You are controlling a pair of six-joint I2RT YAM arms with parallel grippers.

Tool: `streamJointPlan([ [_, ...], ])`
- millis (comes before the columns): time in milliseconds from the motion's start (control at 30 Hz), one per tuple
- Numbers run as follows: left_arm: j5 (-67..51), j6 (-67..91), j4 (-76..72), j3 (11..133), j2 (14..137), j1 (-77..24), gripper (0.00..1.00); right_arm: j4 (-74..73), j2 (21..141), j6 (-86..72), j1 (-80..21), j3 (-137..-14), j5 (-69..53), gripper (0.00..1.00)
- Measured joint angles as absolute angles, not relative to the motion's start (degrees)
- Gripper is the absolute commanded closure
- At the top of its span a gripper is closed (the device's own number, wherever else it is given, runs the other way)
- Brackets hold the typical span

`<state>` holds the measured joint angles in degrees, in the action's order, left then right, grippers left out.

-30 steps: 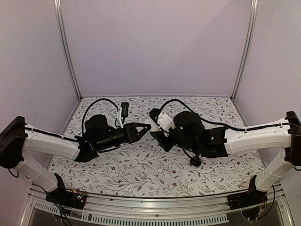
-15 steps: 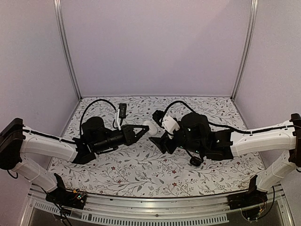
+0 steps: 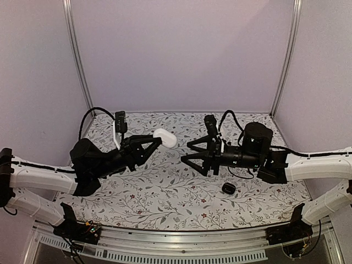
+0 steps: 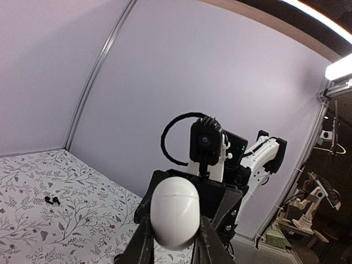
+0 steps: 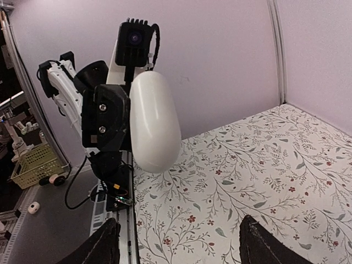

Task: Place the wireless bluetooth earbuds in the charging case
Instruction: Pass from the left arm to the right

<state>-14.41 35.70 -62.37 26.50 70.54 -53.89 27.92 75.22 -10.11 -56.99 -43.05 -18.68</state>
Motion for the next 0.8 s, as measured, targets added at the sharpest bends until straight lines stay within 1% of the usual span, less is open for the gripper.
streamJointPlan([
  [200, -15.0, 32.5, -65.9, 26.5, 68.4, -55.7, 0.95, 35.6, 77.8, -15.6, -57.4, -47.6, -28.7, 0.32],
  [333, -14.6, 31.3, -66.9, 26.4, 68.1, -56.9, 0.95, 38.2, 80.1, -17.3, -58.4, -49.7, -30.5, 0.34],
  [433, -14.4, 30.8, -67.1, 26.4, 68.1, -57.8, 0.95, 39.1, 81.9, -17.6, -59.4, -51.2, -30.7, 0.37],
  [667, -12.8, 29.8, -67.4, 26.3, 68.1, -59.1, 0.95, 41.0, 83.4, -18.3, -60.0, -52.1, -30.6, 0.54],
  [800, -11.9, 29.4, -68.1, 26.2, 68.1, -59.4, 0.95, 42.3, 83.7, -18.7, -60.1, -52.2, -30.7, 0.62],
])
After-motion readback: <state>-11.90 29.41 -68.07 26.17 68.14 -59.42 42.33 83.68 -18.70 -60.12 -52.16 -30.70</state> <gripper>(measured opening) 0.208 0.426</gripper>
